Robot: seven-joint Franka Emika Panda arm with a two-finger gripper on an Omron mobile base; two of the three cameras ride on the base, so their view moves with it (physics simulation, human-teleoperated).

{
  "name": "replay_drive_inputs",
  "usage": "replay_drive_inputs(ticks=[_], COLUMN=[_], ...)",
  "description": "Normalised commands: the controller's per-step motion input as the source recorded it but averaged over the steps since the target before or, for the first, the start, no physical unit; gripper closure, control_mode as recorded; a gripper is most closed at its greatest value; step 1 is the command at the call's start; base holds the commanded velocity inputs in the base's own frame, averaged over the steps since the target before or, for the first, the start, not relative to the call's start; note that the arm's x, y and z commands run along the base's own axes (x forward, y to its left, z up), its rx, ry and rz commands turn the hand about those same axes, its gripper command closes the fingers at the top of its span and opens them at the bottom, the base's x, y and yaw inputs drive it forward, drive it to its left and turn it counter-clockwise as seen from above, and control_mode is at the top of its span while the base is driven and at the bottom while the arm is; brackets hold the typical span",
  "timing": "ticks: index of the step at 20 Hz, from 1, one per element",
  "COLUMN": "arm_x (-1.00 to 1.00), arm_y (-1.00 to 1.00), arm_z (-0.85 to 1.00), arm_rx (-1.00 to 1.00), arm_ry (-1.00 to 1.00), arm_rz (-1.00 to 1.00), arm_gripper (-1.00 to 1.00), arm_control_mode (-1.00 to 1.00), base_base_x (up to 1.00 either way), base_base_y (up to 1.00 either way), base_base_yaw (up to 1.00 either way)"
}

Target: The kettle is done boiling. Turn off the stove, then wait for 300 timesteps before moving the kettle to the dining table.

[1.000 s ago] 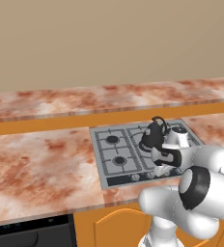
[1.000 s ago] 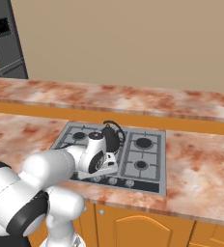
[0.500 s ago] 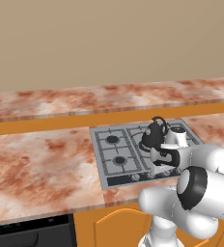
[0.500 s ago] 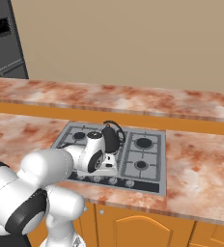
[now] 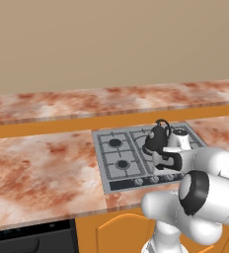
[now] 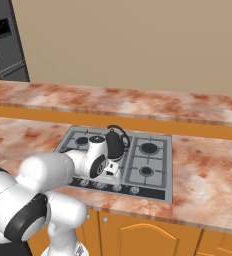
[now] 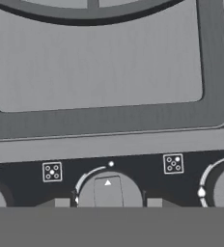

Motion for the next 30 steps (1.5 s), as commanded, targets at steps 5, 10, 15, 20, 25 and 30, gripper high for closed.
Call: replay_drive_inputs(ticks=[5, 10, 15, 20, 25, 30], arm_x=[-0.14, -0.1, -0.11, -0.19, -0.19, -0.12], arm_y=[0.0, 0.0, 0.0, 0.0, 0.0, 0.0], arm_z=[-0.02, -0.05, -0.05, -0.01, 0.01, 0.2], arm_rx=[0.0, 0.0, 0.0, 0.0, 0.0, 0.0], arm_ry=[0.0, 0.0, 0.0, 0.0, 0.0, 0.0], arm_rz=[-0.27, -0.28, -0.28, -0.24, -0.2, -0.1], arm_gripper=[1.0, 1.0, 1.0, -1.0, -1.0, -1.0], arm_control_mode=[-1.0, -1.0, -1.0, -1.0, -1.0, -1.0], base_base_x=[0.0, 0.0, 0.0, 0.0, 0.0, 0.0], base_base_y=[0.0, 0.0, 0.0, 0.0, 0.0, 0.0], base_base_yaw=[0.0, 0.0, 0.0, 0.0, 0.0, 0.0])
